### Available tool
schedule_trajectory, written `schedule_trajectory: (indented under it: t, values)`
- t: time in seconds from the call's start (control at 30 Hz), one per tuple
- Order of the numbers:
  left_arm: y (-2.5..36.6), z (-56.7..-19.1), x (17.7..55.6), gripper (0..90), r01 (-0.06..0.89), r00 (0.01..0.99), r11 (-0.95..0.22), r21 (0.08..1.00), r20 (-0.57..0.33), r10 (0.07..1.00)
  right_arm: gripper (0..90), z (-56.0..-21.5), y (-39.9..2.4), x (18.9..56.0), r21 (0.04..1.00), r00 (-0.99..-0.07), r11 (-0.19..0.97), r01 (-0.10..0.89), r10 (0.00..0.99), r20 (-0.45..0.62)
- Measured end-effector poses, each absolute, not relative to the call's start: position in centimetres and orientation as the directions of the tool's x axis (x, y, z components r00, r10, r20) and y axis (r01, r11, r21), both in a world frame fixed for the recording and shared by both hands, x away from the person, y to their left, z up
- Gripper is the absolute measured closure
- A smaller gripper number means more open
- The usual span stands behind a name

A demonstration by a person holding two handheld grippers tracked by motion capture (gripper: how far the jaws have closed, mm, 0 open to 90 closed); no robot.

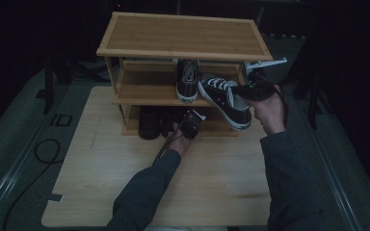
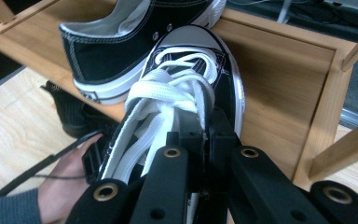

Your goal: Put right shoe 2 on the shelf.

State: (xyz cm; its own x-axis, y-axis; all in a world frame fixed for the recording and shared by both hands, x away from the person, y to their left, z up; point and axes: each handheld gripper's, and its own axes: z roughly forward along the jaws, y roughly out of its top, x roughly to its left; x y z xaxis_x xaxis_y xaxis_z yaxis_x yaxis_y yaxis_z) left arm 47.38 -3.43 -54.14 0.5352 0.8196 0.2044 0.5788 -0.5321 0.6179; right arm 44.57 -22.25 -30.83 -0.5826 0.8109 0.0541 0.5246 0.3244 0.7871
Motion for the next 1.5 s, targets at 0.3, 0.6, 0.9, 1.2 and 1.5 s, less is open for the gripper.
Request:
schedule_trajectory:
  t: [0.3,0.6,0.9,1.2,1.5]
  values:
    - [-3.4,-54.2,47.4,90.0,0.577,0.534,-0.531,0.621,0.206,0.82,87.8,-32.2,-21.4,45.3,0.792,-0.509,0.264,0.551,0.858,0.068]
    - [-3.4,-54.2,47.4,90.0,0.576,0.534,-0.531,0.621,0.206,0.82,72.0,-32.3,-22.4,45.5,0.773,-0.508,0.233,0.59,0.851,0.131]
    - [-3.4,-54.2,47.4,90.0,0.576,0.533,-0.531,0.621,0.207,0.82,66.5,-31.6,-22.7,44.9,0.794,-0.525,0.252,0.553,0.845,0.097]
    - [-3.4,-54.2,47.4,90.0,0.576,0.534,-0.531,0.621,0.206,0.82,64.9,-30.8,-22.9,44.1,0.81,-0.536,0.256,0.528,0.84,0.084]
    - [-3.4,-54.2,47.4,90.0,0.577,0.533,-0.53,0.622,0.205,0.821,64.8,-30.4,-23.2,43.4,0.816,-0.547,0.267,0.513,0.834,0.071]
